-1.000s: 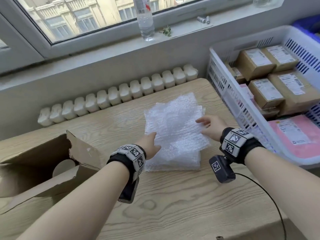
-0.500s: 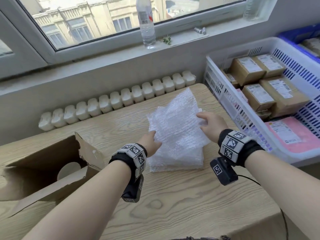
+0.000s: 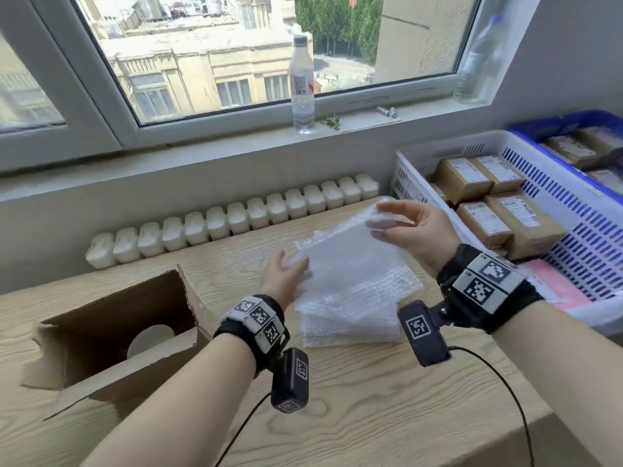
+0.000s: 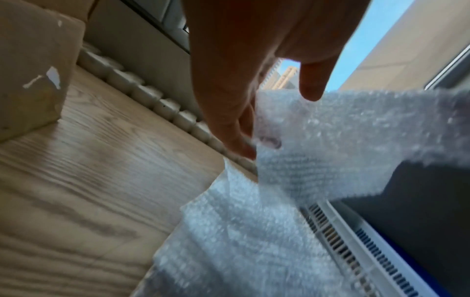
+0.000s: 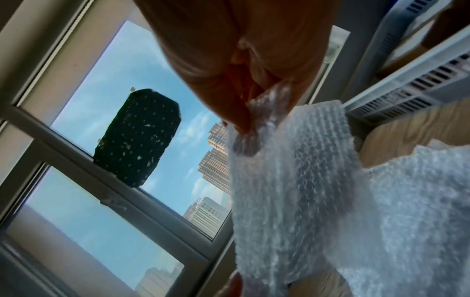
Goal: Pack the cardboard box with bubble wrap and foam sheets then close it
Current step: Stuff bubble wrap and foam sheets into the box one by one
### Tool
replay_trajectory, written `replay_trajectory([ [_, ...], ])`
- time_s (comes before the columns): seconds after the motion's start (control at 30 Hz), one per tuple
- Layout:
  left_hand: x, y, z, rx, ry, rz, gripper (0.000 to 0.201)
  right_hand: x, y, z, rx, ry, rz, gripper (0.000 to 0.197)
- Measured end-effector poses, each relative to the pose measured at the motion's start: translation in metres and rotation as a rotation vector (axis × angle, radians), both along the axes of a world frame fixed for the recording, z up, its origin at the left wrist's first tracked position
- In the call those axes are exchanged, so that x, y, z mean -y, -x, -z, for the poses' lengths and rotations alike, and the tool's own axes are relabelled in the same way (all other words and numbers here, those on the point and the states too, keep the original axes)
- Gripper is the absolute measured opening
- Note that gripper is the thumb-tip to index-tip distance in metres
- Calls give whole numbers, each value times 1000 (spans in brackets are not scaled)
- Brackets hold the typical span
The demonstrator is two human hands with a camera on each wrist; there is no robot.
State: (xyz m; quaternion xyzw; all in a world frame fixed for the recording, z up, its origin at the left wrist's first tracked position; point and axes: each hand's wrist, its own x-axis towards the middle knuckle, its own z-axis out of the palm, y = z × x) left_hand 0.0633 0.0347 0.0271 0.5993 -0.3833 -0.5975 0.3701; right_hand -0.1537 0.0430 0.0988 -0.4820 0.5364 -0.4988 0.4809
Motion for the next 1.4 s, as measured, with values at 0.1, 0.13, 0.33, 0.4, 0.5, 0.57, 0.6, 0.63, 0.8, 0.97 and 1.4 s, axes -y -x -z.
replay_trajectory([
  [0.1,0,-21,-16,170,250,-41,62,-3,-7,-10,-176,17,15,34],
  [0.13,1,-29,-23,266,306,-31,55,-3,-11,-12,-258,20,14,34],
  [0.33,-9,-78,-73,652,511,-33,23,0,-44,-28,-610,113,3,11],
  [0.4,-13,-95,-89,749,533,-46,21,4,-58,-36,-668,152,-22,12],
  [0.5,-21,-117,-110,803,597,-42,20,3,-82,-49,-712,148,-68,6],
  [0.57,-28,-129,-121,778,637,-32,20,1,-100,-57,-854,161,-118,20],
  [0.6,-31,-134,-126,776,654,-25,18,-3,-112,-62,-935,202,-144,32],
  [0.63,-35,-138,-132,782,675,-13,15,-6,-124,-67,-1001,253,-171,43],
  [0.8,-53,-154,-154,759,757,-4,11,-25,-178,-86,-1115,364,-260,42],
  [0.97,-59,-192,-157,695,682,-164,60,-26,-206,-93,-969,370,-168,17],
  [1.4,-62,-216,-125,69,355,-96,26,-30,-232,-85,-501,199,-88,34],
])
